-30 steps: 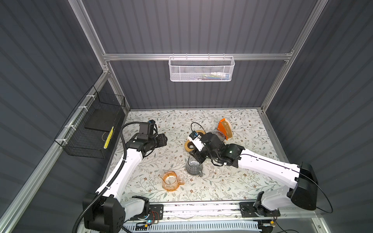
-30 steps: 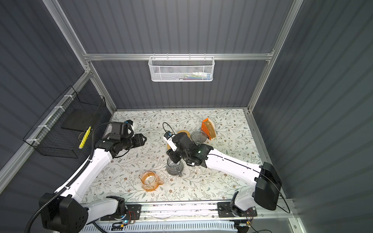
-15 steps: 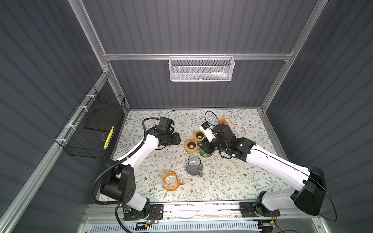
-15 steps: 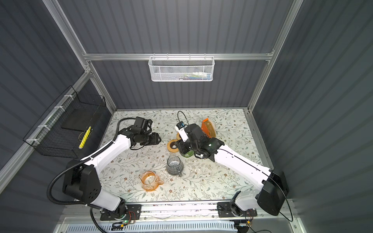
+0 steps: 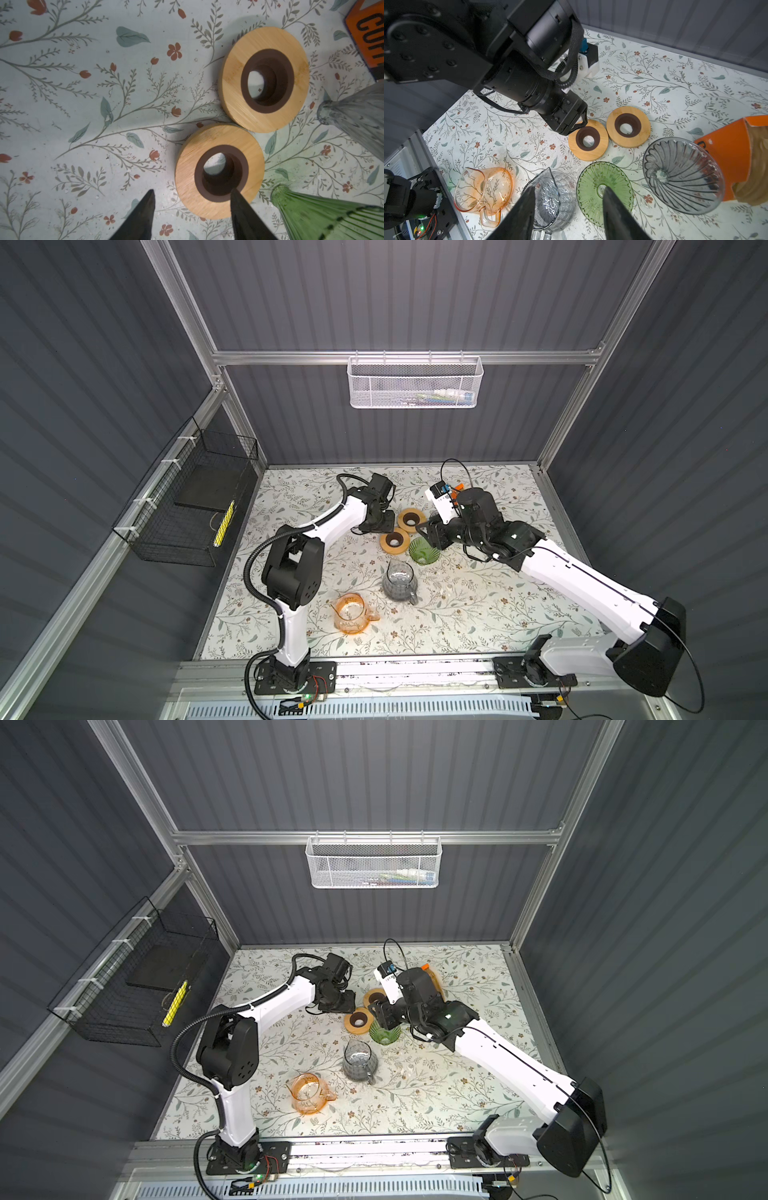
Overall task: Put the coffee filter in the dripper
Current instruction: 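Lower the left gripper into the nearer wooden stand's hole and close it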
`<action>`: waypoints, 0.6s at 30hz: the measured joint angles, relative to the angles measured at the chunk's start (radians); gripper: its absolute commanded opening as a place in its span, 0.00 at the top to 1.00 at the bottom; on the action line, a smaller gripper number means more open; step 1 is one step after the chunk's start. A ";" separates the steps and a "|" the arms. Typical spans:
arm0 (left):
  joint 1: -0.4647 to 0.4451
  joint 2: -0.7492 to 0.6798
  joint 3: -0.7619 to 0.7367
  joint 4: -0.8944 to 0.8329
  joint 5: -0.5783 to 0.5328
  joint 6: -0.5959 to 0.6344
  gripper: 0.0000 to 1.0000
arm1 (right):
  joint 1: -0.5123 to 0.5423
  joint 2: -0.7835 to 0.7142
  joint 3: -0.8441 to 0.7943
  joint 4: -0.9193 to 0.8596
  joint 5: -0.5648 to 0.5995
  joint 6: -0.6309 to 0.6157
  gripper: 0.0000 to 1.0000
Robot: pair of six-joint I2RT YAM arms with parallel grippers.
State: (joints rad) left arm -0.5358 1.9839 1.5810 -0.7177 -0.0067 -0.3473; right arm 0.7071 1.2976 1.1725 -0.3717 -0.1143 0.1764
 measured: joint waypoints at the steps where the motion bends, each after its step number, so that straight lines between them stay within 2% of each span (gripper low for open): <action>1: -0.003 0.011 0.007 -0.009 -0.003 0.000 0.41 | -0.006 -0.003 0.000 0.000 -0.004 0.000 0.46; 18: -0.015 0.085 0.021 -0.045 -0.022 -0.005 0.46 | -0.048 -0.005 -0.011 -0.003 -0.055 0.000 0.46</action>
State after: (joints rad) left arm -0.5510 2.0686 1.6020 -0.7628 -0.0284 -0.3523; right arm 0.6590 1.2930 1.1618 -0.3744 -0.1688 0.1761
